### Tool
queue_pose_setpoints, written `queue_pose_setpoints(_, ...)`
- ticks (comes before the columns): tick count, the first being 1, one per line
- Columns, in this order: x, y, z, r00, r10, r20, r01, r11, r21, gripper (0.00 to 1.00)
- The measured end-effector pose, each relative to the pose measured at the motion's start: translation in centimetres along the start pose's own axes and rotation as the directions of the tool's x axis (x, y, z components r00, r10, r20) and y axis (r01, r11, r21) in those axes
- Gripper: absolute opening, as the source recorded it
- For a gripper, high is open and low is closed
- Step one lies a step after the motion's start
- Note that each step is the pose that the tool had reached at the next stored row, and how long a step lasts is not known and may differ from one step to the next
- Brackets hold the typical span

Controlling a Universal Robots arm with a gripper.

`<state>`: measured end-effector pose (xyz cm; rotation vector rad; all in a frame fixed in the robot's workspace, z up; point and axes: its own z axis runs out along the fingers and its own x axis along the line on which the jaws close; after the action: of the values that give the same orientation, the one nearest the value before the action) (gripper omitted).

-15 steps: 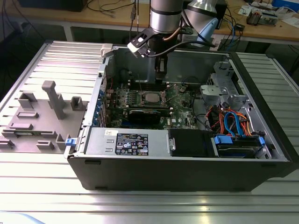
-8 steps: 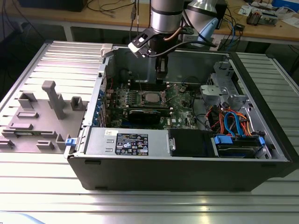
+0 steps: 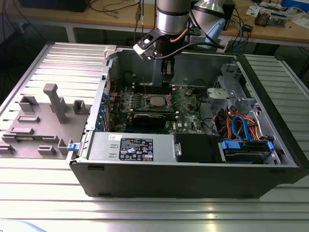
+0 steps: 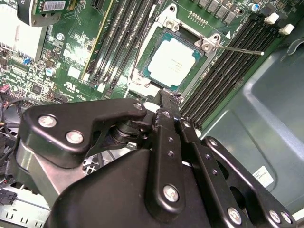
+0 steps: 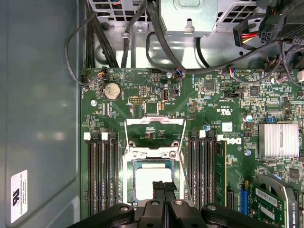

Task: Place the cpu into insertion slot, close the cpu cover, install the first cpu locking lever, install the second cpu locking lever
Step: 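Close the cpu cover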

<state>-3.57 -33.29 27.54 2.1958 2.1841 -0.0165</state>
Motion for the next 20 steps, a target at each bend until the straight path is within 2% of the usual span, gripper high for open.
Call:
queue_pose_setpoints(4,0.00,0.04,0.00,1.0000,0.000,0.0000,0.000,1.0000,0.0000,0.11)
queue_pose_setpoints(10,0.01,0.43,0.02,1.0000,0.000,0.0000,0.000,1.0000,0.0000,0.11)
queue_pose_setpoints(12,0.01,0.84,0.03,1.0000,0.000,0.0000,0.000,1.0000,0.0000,0.11)
queue_pose_setpoints(20,0.01,1.18,0.05,1.0000,0.000,0.0000,0.000,1.0000,0.0000,0.11)
